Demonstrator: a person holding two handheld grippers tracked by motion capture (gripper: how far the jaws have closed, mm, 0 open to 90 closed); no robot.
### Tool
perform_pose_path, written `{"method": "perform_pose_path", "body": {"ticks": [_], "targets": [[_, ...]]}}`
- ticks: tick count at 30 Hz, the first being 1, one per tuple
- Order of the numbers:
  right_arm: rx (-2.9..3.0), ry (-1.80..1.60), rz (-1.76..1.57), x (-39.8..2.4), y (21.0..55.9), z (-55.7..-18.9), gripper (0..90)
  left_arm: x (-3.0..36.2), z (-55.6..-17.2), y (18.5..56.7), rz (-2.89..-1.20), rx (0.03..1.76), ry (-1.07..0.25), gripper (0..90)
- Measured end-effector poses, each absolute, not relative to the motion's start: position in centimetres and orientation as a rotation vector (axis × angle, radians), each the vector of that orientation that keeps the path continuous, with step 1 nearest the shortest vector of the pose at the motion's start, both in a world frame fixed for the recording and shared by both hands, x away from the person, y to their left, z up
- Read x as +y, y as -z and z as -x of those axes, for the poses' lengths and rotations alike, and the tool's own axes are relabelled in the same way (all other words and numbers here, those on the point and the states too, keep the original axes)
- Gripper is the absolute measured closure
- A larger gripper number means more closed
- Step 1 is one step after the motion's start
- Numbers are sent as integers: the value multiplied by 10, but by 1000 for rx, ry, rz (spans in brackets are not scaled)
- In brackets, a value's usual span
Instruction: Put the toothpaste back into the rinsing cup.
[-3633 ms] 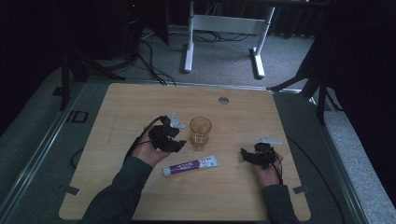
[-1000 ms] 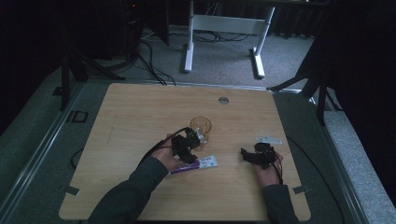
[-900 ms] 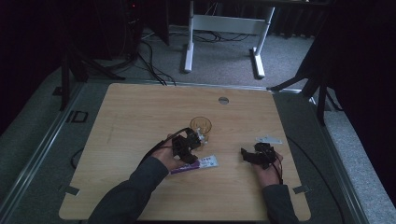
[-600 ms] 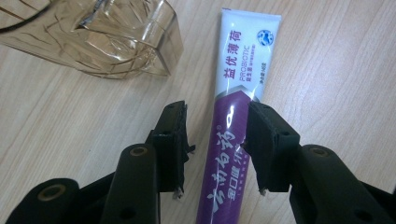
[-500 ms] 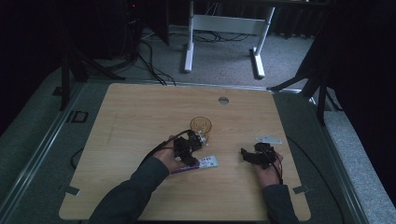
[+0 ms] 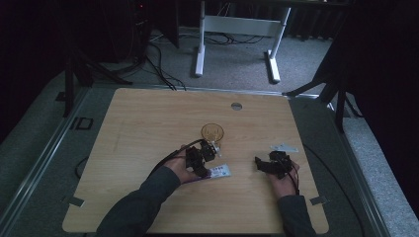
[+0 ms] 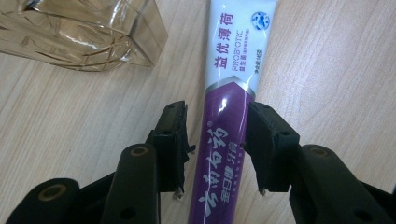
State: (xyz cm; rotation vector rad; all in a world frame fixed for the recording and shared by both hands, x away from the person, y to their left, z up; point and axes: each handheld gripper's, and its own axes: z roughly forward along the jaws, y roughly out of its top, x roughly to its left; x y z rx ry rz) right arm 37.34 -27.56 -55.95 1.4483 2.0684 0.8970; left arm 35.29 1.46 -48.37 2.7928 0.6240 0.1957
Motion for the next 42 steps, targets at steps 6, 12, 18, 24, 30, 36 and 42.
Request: {"method": "perform_pose_path", "body": {"ticks": [6, 12, 18, 24, 30, 36, 42], "targets": [[2069, -897, -1448, -276, 560, -373, 212, 11, -353, 488, -2815, 618, -188, 587], [2068, -897, -1448, -276, 560, -373, 212, 10, -353, 490, -2833, 610, -177, 593], [2068, -897, -1449, -276, 560, -373, 212, 10, -355, 492, -2849, 608, -173, 592], [2068, -897, -1449, -276, 560, -373, 212, 8, -356, 495, -2860, 620, -171, 585], [2068, -897, -1448, -276, 560, -373, 212, 6, -356, 499, -2894, 610, -140, 588], [2068, -897, -1448, -276, 560, -373, 212, 4, -357, 504, -2928, 596, -120, 584], [2068, -897, -1448, -276, 560, -373, 212, 2, -358, 506, -2930, 598, -110, 575]]}}
